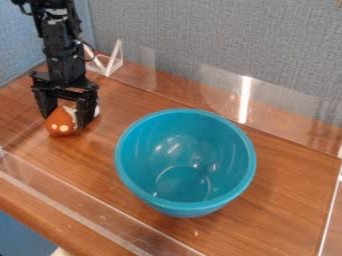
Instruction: Put the mushroom in the blue bowl
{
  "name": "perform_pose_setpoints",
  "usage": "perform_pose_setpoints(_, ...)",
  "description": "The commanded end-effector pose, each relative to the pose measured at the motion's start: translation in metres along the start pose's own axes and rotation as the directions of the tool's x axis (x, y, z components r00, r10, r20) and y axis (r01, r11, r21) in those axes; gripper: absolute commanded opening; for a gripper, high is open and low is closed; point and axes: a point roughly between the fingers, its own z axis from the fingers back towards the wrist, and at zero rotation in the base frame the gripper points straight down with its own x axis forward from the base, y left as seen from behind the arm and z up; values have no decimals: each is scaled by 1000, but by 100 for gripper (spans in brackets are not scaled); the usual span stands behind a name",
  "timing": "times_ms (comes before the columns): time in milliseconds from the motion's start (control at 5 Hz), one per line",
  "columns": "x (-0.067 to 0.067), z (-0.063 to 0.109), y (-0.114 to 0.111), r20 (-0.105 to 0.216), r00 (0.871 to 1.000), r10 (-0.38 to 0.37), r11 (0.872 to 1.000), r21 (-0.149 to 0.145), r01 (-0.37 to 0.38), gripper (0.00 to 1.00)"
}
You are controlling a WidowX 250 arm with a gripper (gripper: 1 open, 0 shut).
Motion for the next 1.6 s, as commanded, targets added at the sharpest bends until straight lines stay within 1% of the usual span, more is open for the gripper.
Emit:
perform_pose_setpoints(0,5,13,-6,43,999,-15,1000,7,15,100)
perform_pose_setpoints(1400,7,9,-18,54,998,-15,1000,-21,16,100)
